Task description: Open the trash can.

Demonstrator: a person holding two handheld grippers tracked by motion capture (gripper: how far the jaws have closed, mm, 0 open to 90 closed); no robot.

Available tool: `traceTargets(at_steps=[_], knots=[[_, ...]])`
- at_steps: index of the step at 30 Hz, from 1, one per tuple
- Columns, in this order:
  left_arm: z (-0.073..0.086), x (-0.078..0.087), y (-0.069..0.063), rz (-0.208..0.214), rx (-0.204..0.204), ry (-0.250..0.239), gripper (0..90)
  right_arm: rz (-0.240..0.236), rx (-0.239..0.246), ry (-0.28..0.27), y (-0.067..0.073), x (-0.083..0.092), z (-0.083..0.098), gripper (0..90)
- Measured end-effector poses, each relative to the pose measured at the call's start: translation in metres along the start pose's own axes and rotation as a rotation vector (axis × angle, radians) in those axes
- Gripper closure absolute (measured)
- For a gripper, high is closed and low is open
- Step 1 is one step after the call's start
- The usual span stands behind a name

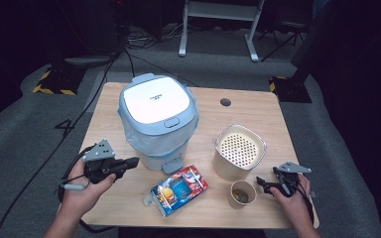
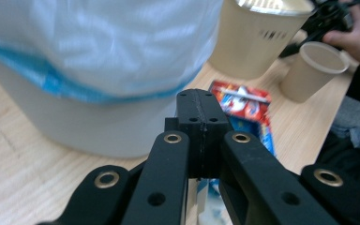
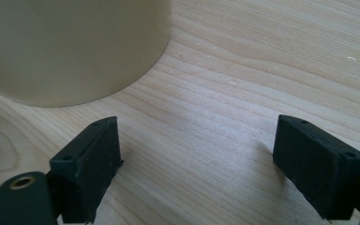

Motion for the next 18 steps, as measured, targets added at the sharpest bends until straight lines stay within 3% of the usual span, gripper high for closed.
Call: traceTargets(at_steps=[5,11,15,18], knots=[[-0.021,0.006,-0.008,0.018,-0.032,-0.046,90.0,0.000,0.001,0.000,0.000,0.000,0.000,15.3],[-0.056,0.012,-0.020,0.007,-0.074,-0.103,90.0,0.000,0.001,0.000,0.000,0.000,0.000,15.3],[-0.081,0.009,-0.029,0.005,-0.126,-0.128,90.0,0.000,0.001,0.000,0.000,0.000,0.000,15.4],[-0.094,0.001,-0.029,0.000,-0.132,-0.140,90.0,0.000,0.001,-0.001,0.000,0.000,0.000,15.3]])
Point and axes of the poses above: each handheld gripper's, and its own axes: x roughly backward along the jaws, z roughly out of its underside, y roughly to its left, the point moved 5 cm from there along -x, roughly forward along the jaws, and after that the axes turned 1 degree about x, right-handed, at the moved point
